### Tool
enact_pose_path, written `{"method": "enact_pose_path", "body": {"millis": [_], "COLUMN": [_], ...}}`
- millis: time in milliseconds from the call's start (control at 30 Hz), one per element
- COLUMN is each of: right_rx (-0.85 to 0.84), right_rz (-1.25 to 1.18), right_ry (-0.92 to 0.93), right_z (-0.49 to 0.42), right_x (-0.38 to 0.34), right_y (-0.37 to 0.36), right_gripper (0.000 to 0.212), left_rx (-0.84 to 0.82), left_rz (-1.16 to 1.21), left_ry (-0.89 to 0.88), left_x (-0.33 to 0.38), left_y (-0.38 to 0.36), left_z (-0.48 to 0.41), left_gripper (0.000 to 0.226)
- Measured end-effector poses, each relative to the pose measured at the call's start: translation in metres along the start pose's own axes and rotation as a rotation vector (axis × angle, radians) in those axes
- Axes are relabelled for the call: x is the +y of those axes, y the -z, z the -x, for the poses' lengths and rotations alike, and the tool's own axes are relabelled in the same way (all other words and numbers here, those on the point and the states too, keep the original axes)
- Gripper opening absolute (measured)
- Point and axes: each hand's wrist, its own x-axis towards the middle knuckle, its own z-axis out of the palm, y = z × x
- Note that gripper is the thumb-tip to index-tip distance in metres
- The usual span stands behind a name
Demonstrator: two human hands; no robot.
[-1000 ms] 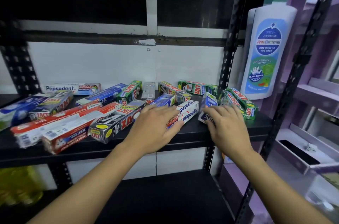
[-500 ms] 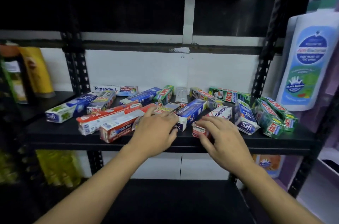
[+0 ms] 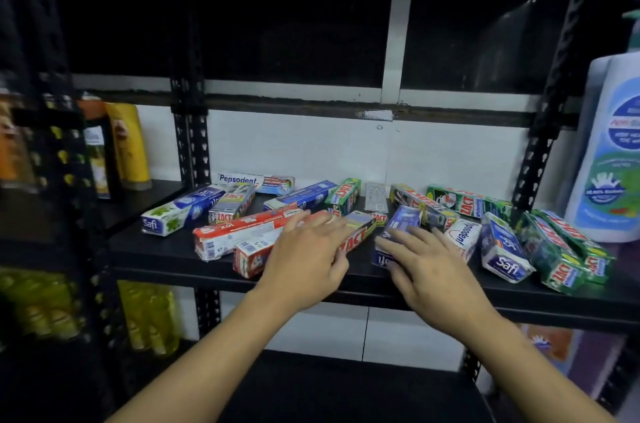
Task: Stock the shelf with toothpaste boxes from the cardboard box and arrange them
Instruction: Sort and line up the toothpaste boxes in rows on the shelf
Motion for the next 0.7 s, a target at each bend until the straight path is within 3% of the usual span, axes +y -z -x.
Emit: {"method": "enact_pose_path", "body": {"millis": [167, 300, 400, 500, 700], "right_rx": [0.030, 0.093, 0.046, -0.040, -0.035], "right_rz": [0.105, 0.042, -0.179, -0.242, -0.189], "right_ry": [-0.106, -0.099, 0.024, 0.120, 0.046], "right_z": [-0.007, -0.020, -0.031, -0.041, -0.047], "right_x": [-0.007, -0.026, -0.052, -0.072, -0.075], "right_y": [0.003, 0.005, 0.001, -0.006, -0.012], "right_gripper": [0.014, 0.021, 0.036, 0.047, 0.031], "left_rx": [0.130, 0.178, 0.067, 0.020, -0.025], "left_rz": [-0.035, 0.009, 0.048, 0.003, -0.024], "left_ry": [0.165, 0.295, 0.234, 0.175, 0.115], "left_x": [-0.040, -0.070, -0.075, -0.080, -0.097], "left_y": [0.018, 0.024, 0.018, 0.015, 0.026], "left_z": [0.024, 0.042, 0.054, 0.059, 0.060], "left_gripper": [0.041, 0.040, 0.035, 0.035, 0.045]}}
